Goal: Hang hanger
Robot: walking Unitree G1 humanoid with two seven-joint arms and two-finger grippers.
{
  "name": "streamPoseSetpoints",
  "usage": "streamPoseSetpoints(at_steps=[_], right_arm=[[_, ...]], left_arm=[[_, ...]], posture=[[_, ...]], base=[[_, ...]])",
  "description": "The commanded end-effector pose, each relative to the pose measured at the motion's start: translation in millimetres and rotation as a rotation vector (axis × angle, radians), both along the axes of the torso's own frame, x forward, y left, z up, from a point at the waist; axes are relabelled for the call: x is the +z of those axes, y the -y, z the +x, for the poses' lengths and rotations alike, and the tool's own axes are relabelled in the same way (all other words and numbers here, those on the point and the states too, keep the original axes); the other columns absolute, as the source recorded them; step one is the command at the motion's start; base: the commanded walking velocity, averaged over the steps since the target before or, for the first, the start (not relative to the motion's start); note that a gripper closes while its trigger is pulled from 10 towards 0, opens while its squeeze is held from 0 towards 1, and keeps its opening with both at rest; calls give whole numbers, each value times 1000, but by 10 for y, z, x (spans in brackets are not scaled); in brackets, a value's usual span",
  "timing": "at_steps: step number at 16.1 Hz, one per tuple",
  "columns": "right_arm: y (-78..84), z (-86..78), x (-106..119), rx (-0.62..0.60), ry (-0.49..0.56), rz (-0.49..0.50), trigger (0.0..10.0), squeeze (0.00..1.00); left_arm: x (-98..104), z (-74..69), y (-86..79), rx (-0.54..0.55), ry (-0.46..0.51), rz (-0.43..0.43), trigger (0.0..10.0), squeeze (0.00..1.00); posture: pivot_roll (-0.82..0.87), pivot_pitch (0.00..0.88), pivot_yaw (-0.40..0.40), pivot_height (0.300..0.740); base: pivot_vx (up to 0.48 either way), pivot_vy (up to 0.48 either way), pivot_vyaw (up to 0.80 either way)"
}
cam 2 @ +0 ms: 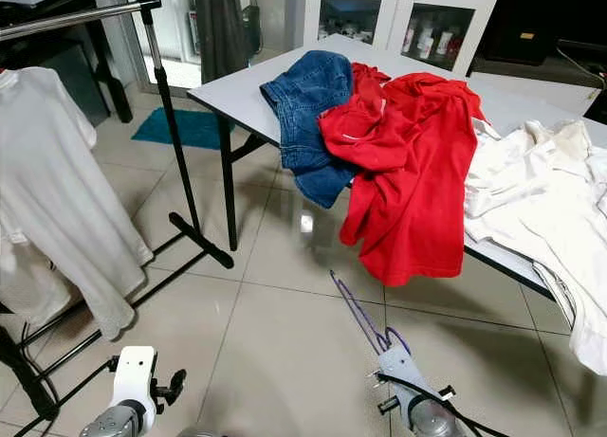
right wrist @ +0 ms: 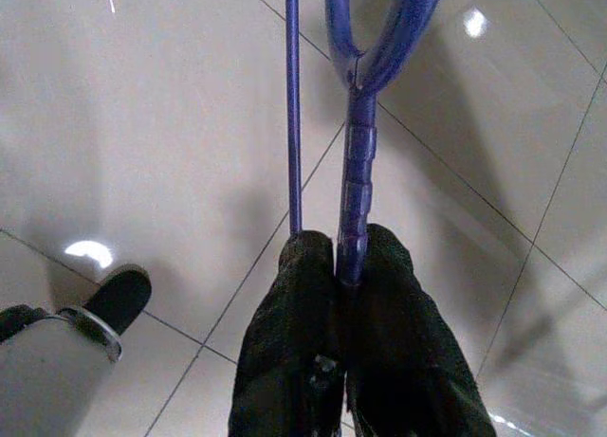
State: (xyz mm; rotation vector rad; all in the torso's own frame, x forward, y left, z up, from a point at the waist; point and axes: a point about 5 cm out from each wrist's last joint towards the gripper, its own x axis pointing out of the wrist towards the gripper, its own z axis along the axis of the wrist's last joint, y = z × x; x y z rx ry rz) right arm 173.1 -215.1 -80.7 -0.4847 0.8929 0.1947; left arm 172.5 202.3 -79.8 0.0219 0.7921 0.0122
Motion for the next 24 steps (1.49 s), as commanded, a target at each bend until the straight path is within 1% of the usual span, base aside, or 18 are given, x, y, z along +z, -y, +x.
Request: streamPoseSetpoints(at_steps=[1, 4, 6, 8, 9, 11, 12, 14, 17, 19, 20, 21, 23, 24], right_arm=[[13, 7, 6, -15, 10, -3, 10000, 0], [43, 0, 10, -33, 17, -10, 10000, 0], [73, -15, 12, -59, 28, -10, 10000, 0], [129, -86, -4, -65, 16, -18, 10000, 0], [175, -143, -13, -30, -2, -32, 10000, 0], [217, -179, -15, -20, -9, -42, 10000, 0], [279, -211, -9, -24, -12, -54, 10000, 0], [376, -209, 24, -44, -1, -63, 10000, 0], [358, -123, 61, -21, 30, -56, 10000, 0], [318, -62, 79, -20, 52, -44, 10000, 0], [278, -17, 89, -24, 68, -34, 10000, 0], [278, -17, 89, -24, 68, -34, 10000, 0], [248, 5, 90, -44, 80, -24, 10000, 0], [217, 11, 85, -56, 86, -14, 10000, 0]], left_arm=[[22, 51, 10, -20, 10, 2, 10000, 224], [15, 46, 26, -52, -1, 13, 10000, 224], [1, 3, 1, -52, -9, 18, 10000, 224], [-35, -91, -26, -42, -29, 26, 10000, 224], [-61, -149, 3, -10, -32, 14, 10000, 224], [-82, -189, 40, 0, -37, 4, 10000, 220], [-111, -244, 102, 5, -48, -11, 10000, 220], [-141, -296, 189, -1, -61, -22, 10000, 224], [-138, -276, 212, -7, -60, -20, 10000, 224], [-119, -234, 174, -16, -54, -8, 10000, 220], [-107, -210, 122, -19, -55, 7, 10000, 227], [-107, -210, 122, -19, -55, 7, 10000, 227], [-95, -194, 72, -40, -57, 27, 10000, 224], [-64, -150, 29, -66, -34, 53, 10000, 224]], posture=[[186, 0, -8, 740], [182, 18, 1, 740], [178, 43, 4, 740], [177, 72, -23, 740], [174, 99, -54, 740], [171, 108, -68, 740], [167, 111, -76, 740], [163, 111, -90, 740], [157, 99, -91, 740], [157, 94, -88, 740], [158, 64, -67, 740], [158, 64, -67, 740], [159, 48, -46, 740], [163, 41, -35, 740]], base=[[0, 0, 0], [0, 0, 0], [0, 0, 0], [0, 0, 0], [0, 0, 0], [0, 0, 0], [0, 0, 0], [0, 0, 0], [0, 0, 0], [0, 0, 0], [0, 0, 0], [0, 0, 0], [0, 0, 0], [0, 0, 0]])
